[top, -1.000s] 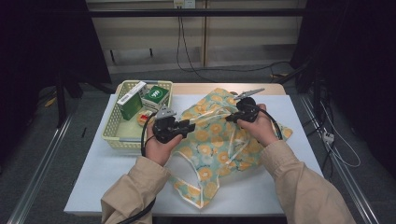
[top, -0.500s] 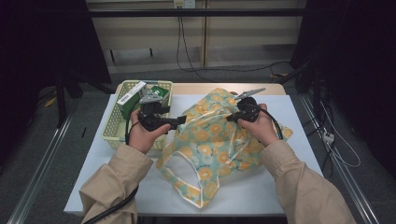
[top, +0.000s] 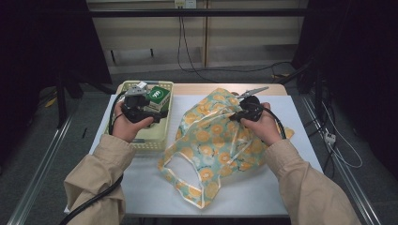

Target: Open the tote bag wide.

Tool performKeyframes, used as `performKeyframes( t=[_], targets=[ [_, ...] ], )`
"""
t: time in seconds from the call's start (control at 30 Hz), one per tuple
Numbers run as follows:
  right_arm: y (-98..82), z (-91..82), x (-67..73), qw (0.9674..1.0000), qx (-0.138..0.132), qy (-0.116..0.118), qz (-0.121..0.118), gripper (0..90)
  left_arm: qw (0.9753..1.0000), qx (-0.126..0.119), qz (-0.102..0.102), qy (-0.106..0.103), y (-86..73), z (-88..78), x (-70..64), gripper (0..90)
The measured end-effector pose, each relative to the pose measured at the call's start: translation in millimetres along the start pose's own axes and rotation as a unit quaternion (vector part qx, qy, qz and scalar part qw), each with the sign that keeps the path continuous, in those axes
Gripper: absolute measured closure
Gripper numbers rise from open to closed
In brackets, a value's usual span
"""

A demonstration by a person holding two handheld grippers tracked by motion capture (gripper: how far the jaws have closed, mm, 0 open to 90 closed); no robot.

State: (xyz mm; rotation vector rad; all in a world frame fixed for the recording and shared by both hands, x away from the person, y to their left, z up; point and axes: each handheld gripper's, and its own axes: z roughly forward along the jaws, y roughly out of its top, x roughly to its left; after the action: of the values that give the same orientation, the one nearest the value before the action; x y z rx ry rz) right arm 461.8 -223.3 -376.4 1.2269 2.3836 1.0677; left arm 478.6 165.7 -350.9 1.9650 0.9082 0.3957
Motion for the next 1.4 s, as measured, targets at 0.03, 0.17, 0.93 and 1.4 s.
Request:
performKeyframes(
  t=[0.03,0.17,0.93,1.4],
  targets=[
    [0.0,0.1,0.1,1.0,0.0,0.0,-0.001,89.9,0.9999,0.007,0.003,0.009,-1.4,0.4,4.4,9.6],
    [0.4,1.2,2.0,1.0,0.0,0.003,-0.001,89.9,0.9994,0.016,0.009,0.029,-9.8,5.4,23.5,9.5],
    [3.5,7.3,5.6,0.9999,0.01,0.01,-0.002,89.9,0.9912,0.116,0.01,0.062,-45.7,66.4,73.8,9.1],
    [3.8,3.2,4.0,1.0,0.008,0.005,-0.003,89.9,0.9814,0.178,0.03,0.063,-55.6,81.2,70.9,18.3]
  ],
)
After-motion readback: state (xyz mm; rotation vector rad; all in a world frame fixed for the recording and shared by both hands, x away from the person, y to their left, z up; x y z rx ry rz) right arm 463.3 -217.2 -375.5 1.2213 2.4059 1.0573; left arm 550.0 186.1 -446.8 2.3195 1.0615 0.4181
